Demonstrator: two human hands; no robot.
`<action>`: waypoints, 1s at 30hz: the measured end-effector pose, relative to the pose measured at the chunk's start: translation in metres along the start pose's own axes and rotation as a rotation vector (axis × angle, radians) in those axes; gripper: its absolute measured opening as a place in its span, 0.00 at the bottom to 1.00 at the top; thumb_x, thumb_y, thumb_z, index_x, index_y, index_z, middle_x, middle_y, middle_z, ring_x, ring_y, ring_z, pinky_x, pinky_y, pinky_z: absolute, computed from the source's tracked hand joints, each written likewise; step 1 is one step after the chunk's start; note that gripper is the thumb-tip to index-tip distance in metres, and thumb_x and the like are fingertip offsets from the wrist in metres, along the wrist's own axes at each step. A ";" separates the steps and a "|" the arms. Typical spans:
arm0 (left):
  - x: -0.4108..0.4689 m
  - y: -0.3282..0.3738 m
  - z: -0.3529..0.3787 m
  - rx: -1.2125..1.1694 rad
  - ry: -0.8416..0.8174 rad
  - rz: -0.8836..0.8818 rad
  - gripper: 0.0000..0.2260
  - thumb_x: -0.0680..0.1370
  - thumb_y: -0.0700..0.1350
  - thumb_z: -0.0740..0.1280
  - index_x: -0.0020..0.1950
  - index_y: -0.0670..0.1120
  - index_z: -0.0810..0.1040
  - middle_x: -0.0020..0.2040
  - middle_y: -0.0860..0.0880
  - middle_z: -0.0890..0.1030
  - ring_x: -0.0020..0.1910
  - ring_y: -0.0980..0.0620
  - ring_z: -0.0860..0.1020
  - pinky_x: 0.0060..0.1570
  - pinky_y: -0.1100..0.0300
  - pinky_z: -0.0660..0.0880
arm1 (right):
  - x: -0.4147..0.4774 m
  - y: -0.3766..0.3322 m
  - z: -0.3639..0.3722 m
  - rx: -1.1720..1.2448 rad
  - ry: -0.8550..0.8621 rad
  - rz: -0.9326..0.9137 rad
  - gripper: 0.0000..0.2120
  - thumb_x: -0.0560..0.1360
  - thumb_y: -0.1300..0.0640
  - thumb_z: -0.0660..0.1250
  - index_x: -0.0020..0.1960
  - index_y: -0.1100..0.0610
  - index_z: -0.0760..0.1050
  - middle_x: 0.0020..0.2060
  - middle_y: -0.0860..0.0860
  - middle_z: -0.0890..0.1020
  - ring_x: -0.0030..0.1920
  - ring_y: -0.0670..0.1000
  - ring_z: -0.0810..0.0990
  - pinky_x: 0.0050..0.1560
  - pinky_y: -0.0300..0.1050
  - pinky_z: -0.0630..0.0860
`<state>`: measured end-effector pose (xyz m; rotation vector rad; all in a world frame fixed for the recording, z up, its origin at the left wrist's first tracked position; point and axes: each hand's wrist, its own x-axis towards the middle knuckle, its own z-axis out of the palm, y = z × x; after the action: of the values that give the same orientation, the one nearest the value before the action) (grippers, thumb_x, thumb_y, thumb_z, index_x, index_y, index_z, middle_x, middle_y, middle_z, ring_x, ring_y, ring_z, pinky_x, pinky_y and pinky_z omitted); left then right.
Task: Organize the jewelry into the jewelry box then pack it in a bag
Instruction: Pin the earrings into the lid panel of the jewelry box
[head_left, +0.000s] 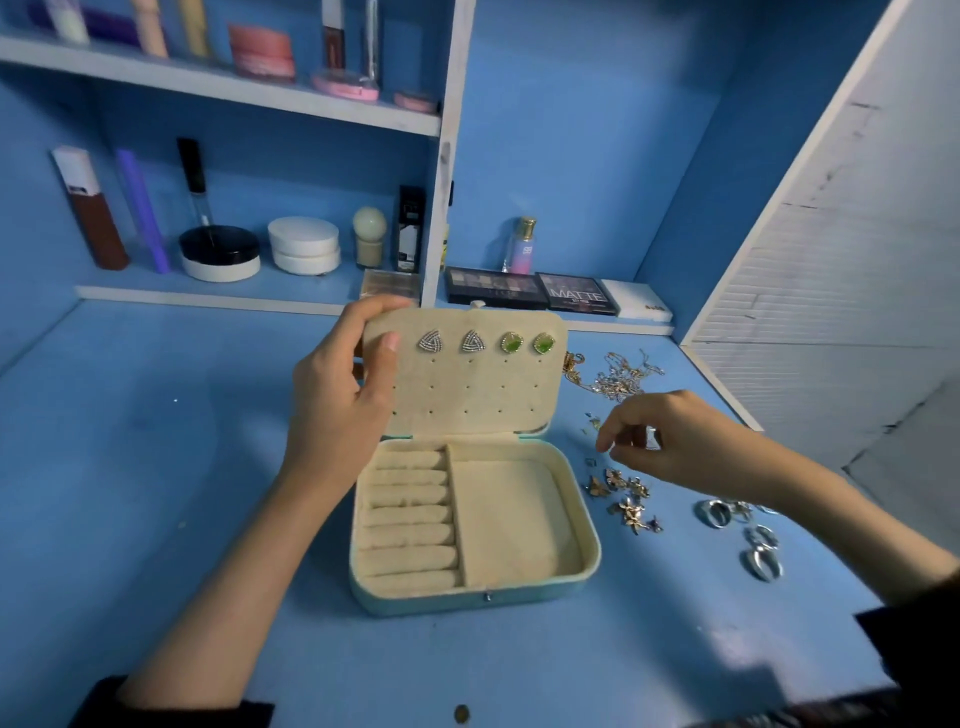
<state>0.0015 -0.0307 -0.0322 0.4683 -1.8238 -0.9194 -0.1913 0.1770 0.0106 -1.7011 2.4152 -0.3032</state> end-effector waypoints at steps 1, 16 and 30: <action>0.000 0.000 0.000 0.002 0.003 0.003 0.10 0.79 0.47 0.59 0.58 0.54 0.74 0.45 0.61 0.79 0.40 0.54 0.77 0.38 0.55 0.75 | -0.002 0.002 -0.001 -0.009 -0.017 -0.005 0.07 0.74 0.59 0.68 0.45 0.48 0.80 0.38 0.43 0.80 0.41 0.42 0.76 0.41 0.30 0.70; 0.001 -0.004 0.000 0.001 -0.010 0.037 0.09 0.79 0.45 0.59 0.57 0.55 0.73 0.45 0.60 0.78 0.43 0.61 0.77 0.35 0.63 0.74 | -0.012 0.006 -0.012 0.000 -0.265 -0.016 0.11 0.71 0.62 0.67 0.43 0.45 0.79 0.39 0.40 0.79 0.43 0.42 0.76 0.42 0.30 0.69; 0.002 -0.007 0.000 0.018 -0.012 0.050 0.09 0.79 0.45 0.59 0.58 0.54 0.73 0.46 0.62 0.77 0.44 0.63 0.77 0.35 0.65 0.74 | -0.014 0.003 -0.010 -0.033 -0.369 0.023 0.13 0.70 0.62 0.65 0.46 0.45 0.80 0.41 0.43 0.79 0.43 0.42 0.76 0.44 0.33 0.71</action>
<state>-0.0001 -0.0363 -0.0367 0.4270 -1.8479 -0.8737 -0.1915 0.1920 0.0203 -1.5768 2.1761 0.0531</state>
